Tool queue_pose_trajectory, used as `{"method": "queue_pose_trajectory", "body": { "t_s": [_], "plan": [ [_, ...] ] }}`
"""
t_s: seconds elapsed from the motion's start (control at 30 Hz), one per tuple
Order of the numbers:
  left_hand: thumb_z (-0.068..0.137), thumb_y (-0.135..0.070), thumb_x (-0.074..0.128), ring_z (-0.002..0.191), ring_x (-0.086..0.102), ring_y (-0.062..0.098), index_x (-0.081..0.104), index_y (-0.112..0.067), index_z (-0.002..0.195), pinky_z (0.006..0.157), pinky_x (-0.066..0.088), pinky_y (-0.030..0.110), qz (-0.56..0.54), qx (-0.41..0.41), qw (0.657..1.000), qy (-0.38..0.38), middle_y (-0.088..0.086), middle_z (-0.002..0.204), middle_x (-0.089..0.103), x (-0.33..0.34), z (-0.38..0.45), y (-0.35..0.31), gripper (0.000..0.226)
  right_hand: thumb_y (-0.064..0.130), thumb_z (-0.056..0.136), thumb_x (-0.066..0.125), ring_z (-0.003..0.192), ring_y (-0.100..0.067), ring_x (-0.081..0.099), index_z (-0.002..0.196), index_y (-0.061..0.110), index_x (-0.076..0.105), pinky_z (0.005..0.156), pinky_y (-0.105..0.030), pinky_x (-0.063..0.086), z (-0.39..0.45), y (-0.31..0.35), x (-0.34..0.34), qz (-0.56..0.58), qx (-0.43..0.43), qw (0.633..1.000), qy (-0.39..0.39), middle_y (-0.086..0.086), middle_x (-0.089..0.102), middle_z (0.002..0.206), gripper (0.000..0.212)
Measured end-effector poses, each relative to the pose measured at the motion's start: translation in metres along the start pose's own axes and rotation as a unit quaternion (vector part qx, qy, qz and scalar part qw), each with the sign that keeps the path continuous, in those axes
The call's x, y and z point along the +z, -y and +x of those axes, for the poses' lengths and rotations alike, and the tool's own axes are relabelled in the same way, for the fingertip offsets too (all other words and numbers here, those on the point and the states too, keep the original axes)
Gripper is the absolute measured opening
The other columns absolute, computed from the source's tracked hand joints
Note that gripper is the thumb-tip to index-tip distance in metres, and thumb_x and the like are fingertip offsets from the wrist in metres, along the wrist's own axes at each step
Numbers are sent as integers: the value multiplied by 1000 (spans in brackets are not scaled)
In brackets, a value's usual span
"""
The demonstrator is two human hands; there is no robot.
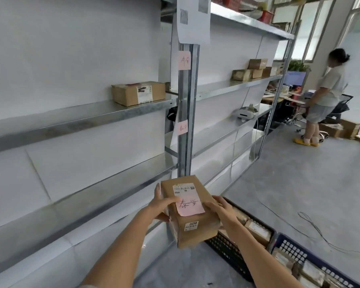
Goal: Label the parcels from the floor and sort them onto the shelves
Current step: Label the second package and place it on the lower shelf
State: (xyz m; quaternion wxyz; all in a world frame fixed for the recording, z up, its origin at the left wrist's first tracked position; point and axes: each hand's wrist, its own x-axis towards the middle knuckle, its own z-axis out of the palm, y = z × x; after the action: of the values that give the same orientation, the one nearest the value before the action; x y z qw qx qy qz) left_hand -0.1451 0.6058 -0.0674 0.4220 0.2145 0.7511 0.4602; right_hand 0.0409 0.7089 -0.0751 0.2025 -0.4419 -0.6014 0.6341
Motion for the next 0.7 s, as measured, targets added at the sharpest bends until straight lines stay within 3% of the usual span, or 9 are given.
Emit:
{"method": "queue_pose_trajectory", "body": {
  "t_s": [0.07, 0.2, 0.3, 0.37, 0.47, 0.6, 0.7],
  "plan": [
    [81, -31, 71, 125, 50, 39, 3, -33, 147, 89, 55, 51, -29, -6, 1000, -10, 13, 143, 45, -2, 21, -7, 95, 31, 85, 66, 90, -13, 54, 116, 27, 56, 82, -36, 47, 26, 12, -5, -7, -12, 1000, 24, 5, 60, 99, 33],
    [79, -31, 74, 126, 46, 40, 12, -29, 146, 78, 59, 52, -94, 2, 993, -74, 10, 142, 44, 6, 60, -26, 91, 37, 84, 66, 83, -7, 52, 120, 27, 58, 64, -23, 42, 86, 34, -20, -36, -53, 997, 50, -3, 61, 109, 39],
    [76, -29, 77, 119, 52, 39, 17, -25, 138, 71, 61, 50, -118, 1, 987, -111, 10, 133, 47, 19, 85, -43, 86, 37, 82, 69, 81, -13, 55, 118, 17, 54, 61, -23, 43, 132, 42, -28, -60, -60, 996, -3, -7, 58, 106, 44],
    [76, -30, 77, 115, 55, 38, 19, -25, 129, 69, 62, 47, -124, -9, 984, -129, 11, 130, 48, 29, 99, -51, 79, 41, 76, 74, 81, -18, 55, 105, 10, 49, 61, -25, 45, 158, 45, -29, -49, -49, 996, -57, -12, 59, 103, 49],
    [76, -34, 77, 112, 58, 36, 21, -23, 120, 70, 62, 46, -127, -12, 978, -165, 11, 130, 49, 40, 119, -59, 72, 37, 78, 73, 71, -16, 51, 94, 9, 45, 54, -23, 42, 189, 52, -28, -21, -42, 995, -89, -13, 60, 93, 42],
    [73, -36, 78, 94, 66, 32, 27, -19, 121, 72, 61, 48, -135, -35, 966, -219, 10, 124, 51, 38, 134, -59, 72, 33, 82, 69, 81, -20, 55, 99, 10, 47, 64, -27, 47, 216, 56, -19, -15, -48, 996, -67, -11, 59, 96, 36],
    [75, -43, 75, 102, 65, 31, 40, -13, 129, 79, 61, 46, -109, -49, 961, -250, 11, 130, 54, 27, 145, -54, 71, 33, 84, 66, 89, -21, 55, 109, 8, 51, 71, -31, 46, 233, 56, -9, -25, -45, 998, -23, -9, 59, 101, 39]
  ]
}}
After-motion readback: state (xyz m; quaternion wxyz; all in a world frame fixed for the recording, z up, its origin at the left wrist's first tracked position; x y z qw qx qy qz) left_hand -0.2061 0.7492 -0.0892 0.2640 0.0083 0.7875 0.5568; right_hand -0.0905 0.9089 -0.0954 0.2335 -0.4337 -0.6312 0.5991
